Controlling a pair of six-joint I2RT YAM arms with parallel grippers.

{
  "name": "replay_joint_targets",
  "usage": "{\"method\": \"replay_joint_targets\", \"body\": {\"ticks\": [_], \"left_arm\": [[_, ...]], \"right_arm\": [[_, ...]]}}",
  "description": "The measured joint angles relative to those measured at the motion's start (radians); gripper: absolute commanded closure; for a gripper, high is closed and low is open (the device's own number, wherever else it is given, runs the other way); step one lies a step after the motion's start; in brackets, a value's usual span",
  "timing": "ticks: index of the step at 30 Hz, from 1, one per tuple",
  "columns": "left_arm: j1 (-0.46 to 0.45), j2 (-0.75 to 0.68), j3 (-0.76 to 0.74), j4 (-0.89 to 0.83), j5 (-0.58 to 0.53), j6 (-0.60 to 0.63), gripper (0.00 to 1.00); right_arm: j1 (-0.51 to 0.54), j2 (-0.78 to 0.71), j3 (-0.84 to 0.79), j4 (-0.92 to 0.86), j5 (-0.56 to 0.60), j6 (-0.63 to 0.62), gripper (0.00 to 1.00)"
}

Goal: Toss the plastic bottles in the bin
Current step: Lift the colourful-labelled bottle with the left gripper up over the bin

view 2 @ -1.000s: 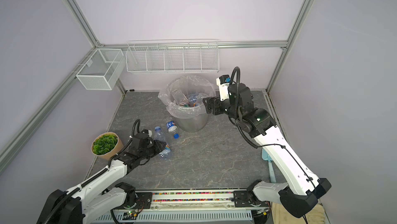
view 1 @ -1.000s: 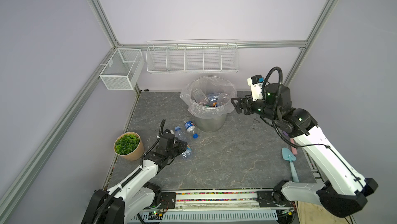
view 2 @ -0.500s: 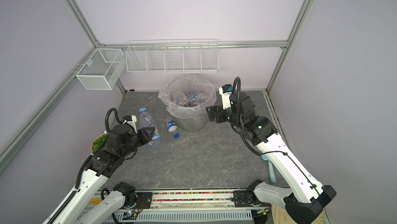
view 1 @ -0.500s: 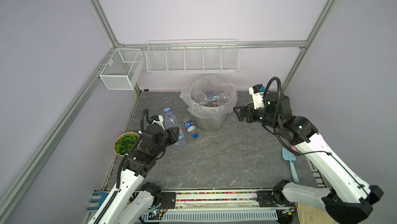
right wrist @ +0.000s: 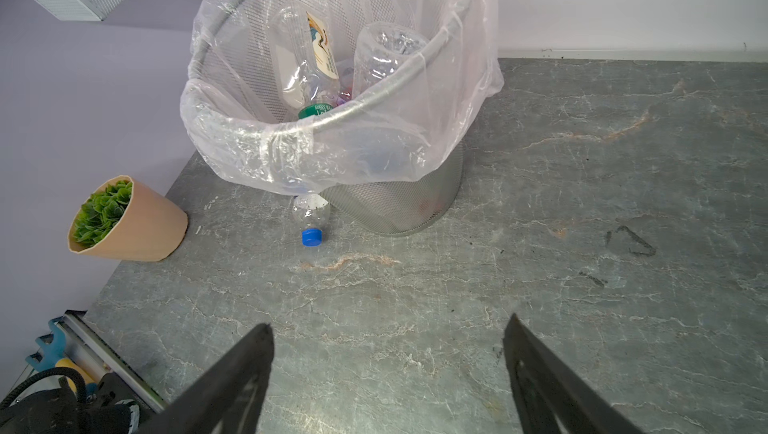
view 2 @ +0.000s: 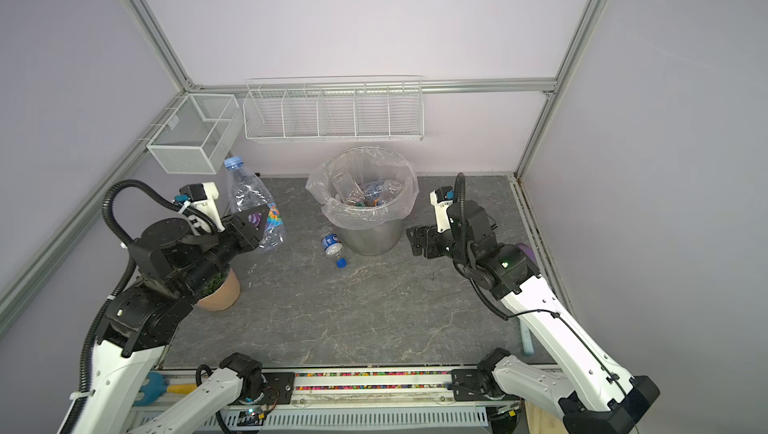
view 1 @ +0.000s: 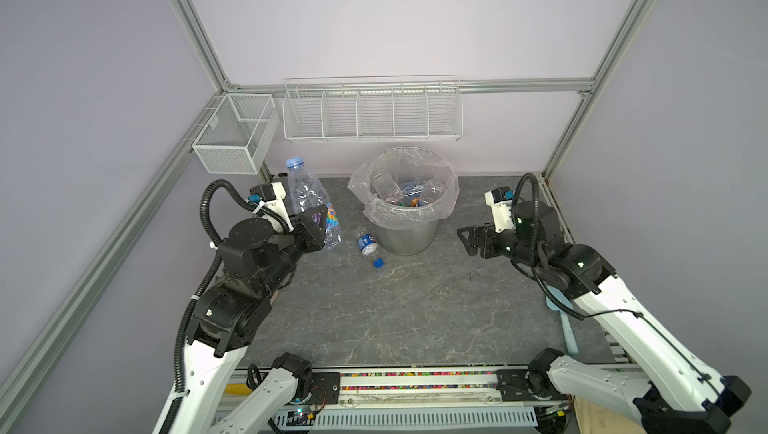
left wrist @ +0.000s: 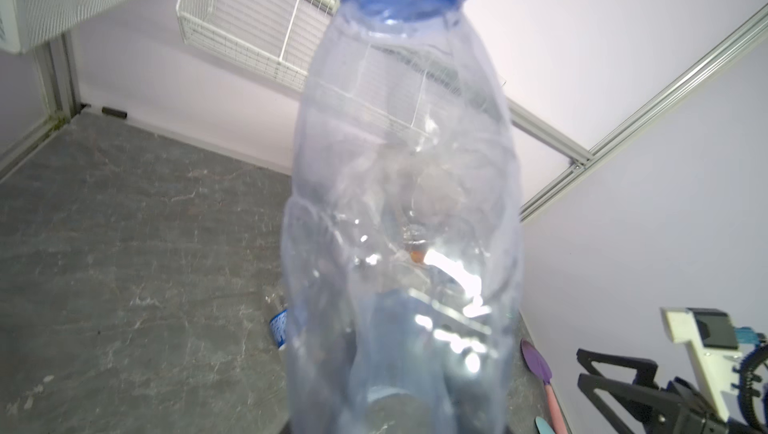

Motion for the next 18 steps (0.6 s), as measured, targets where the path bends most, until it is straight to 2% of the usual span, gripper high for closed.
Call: {"method": "replay_joint_targets", "body": {"ticks": [9,18], "left_arm": [[0.0,0.135,0.248,0.003,-0.005,0.107,0.74],[0.0,0.247,0.342,0.031,0.019,0.136,0.74]], "right_arm": [[-0.002,-0.034,-0.016,-0.007,0.007,0.004,0.11],[-0.003,-0.051,-0.019,-0.036,0.01,0.004,0.11]]}}
